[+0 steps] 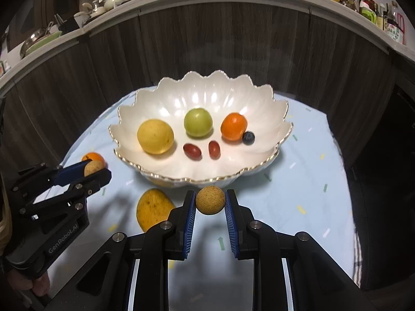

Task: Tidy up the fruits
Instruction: 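Carry both small brown fruits over the white bowl with both tools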

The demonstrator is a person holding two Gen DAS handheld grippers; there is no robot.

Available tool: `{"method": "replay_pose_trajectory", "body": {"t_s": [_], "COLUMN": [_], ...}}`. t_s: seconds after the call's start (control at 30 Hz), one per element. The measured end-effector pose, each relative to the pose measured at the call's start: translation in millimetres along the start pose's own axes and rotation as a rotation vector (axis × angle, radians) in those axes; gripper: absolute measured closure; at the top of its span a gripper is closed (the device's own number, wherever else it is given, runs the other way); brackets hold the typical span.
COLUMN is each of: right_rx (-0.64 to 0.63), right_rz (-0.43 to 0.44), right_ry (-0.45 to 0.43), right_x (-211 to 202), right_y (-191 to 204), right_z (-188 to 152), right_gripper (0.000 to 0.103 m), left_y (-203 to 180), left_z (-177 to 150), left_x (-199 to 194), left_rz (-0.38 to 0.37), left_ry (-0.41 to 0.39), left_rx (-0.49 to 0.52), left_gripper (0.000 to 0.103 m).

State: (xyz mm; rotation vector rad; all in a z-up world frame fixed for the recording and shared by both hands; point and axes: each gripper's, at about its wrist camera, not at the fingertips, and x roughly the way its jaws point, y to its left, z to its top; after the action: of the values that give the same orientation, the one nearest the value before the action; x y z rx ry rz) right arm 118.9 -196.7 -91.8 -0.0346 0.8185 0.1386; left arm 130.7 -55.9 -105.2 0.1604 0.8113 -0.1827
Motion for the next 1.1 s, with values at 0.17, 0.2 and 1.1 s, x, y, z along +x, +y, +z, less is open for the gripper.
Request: {"method": "replay_pose_trajectory", "body": {"t_s": [0.17,0.2,1.1], "right_rx": [-0.003,-0.003,-0.018], "right_rz": [-0.003,-0.004,-0.036], "right_ry": [-0.028,-0.034,-0.102], "right_x": [-7,-9,-15], "right_y": [-1,-2,-9], "right_z": [11,13,50], "right_gripper": [0.079,0.079,0.079], "left_y": [1,1,2], "left_z": [9,11,51], "left_x": [-7,-8,1], "left_rz": [-0.001,-0.001,-0.041], "left_ry": [-0.018,-0.021,-0.065], "left_rx": [-0.004,-0.004,-0.014], "left_gripper": [0.078,0.078,0.078]}}
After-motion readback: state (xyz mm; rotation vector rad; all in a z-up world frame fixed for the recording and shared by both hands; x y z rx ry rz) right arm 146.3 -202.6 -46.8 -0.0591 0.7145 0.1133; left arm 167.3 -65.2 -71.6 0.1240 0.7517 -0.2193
